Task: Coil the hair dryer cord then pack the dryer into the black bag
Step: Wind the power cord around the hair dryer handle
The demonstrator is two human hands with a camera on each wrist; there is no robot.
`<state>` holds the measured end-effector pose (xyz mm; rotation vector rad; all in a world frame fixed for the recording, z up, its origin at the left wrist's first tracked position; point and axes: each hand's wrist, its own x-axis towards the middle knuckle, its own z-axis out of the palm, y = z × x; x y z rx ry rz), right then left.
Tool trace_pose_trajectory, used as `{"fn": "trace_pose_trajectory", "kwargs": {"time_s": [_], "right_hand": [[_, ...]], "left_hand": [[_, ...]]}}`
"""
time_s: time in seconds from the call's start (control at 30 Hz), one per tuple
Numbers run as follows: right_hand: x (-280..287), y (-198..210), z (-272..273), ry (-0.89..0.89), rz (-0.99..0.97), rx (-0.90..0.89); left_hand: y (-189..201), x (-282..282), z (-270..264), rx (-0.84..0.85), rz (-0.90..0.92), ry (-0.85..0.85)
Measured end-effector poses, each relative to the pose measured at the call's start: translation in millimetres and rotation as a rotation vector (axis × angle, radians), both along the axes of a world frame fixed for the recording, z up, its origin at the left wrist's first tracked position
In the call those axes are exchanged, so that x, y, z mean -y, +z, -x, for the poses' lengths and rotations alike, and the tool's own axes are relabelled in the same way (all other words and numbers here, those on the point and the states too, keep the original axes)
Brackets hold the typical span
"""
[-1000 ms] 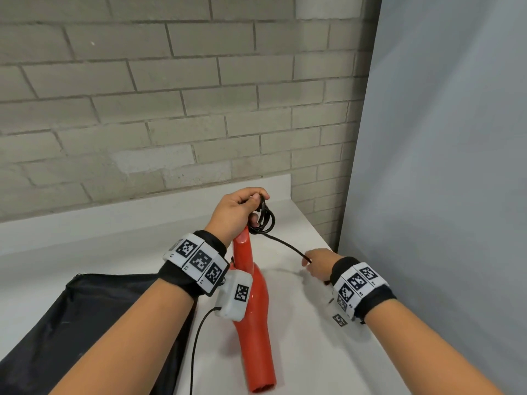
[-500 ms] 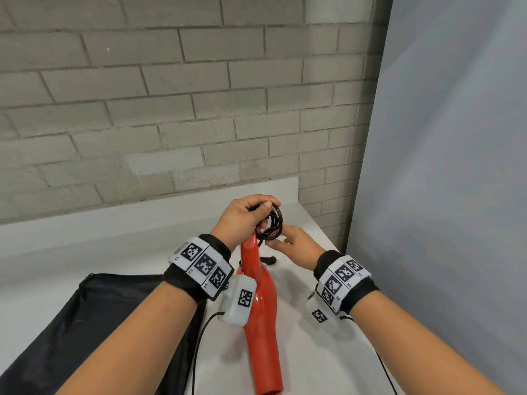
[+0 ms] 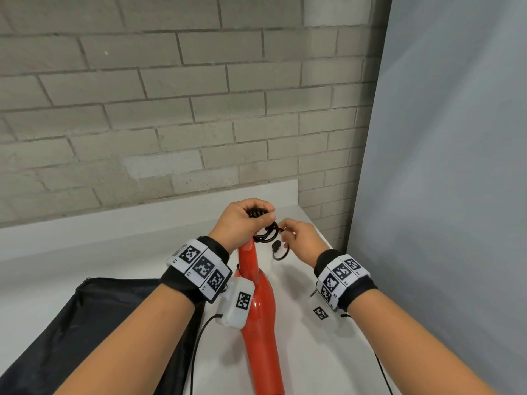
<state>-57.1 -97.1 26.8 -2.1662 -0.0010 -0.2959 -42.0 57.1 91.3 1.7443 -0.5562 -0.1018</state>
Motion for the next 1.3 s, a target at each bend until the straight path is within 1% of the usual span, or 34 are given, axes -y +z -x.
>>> {"fn": "trace_pose_trajectory", "kwargs": {"time_s": [0.07, 0.23, 0.37, 0.43, 0.6, 0.73, 0.83, 0.9, 1.0, 1.1, 1.17, 1.23, 1.3], "right_hand": [[5, 4, -2, -0.039, 0.033, 0.013], [12, 23, 2, 0.045, 0.161, 0.095], [12, 51, 4, -0.061, 0.123, 0.254], [11, 64, 4, -0.088, 0.130, 0.327], [10, 79, 13, -0.067, 0.148, 0.384], [13, 80, 20, -0.004, 0.085, 0.400], [22, 72, 23, 0.067, -0.055, 0.289], [32, 63, 25, 0.096, -0.076, 0.175], [46, 35, 23, 0.110, 0.016, -0.018], [51, 0, 17, 0.089, 0.197, -0.234], [49, -19, 13, 0.090, 0.276, -0.357], [44, -32, 10, 0.122, 0.315, -0.410], [40, -40, 7, 0.125, 0.296, -0.419]], "left_hand": [[1, 0, -3, 0.007, -0.051, 0.012], [3, -3, -9, 0.014, -0.086, 0.043], [6, -2, -11, -0.004, -0.155, -0.007], [7, 2, -9, -0.022, -0.156, -0.022], [5, 6, -9, -0.036, -0.119, -0.027], [4, 10, -8, -0.021, -0.124, -0.018], [2, 11, -9, -0.014, -0.102, 0.053], [2, 11, -11, -0.035, -0.071, 0.072], [1, 9, -10, -0.045, -0.037, 0.065], [1, 8, -8, -0.042, -0.015, 0.073], [1, 8, -5, -0.046, -0.006, 0.074], [2, 8, -2, -0.043, 0.000, 0.073], [2, 7, 1, -0.032, 0.000, 0.088]]}}
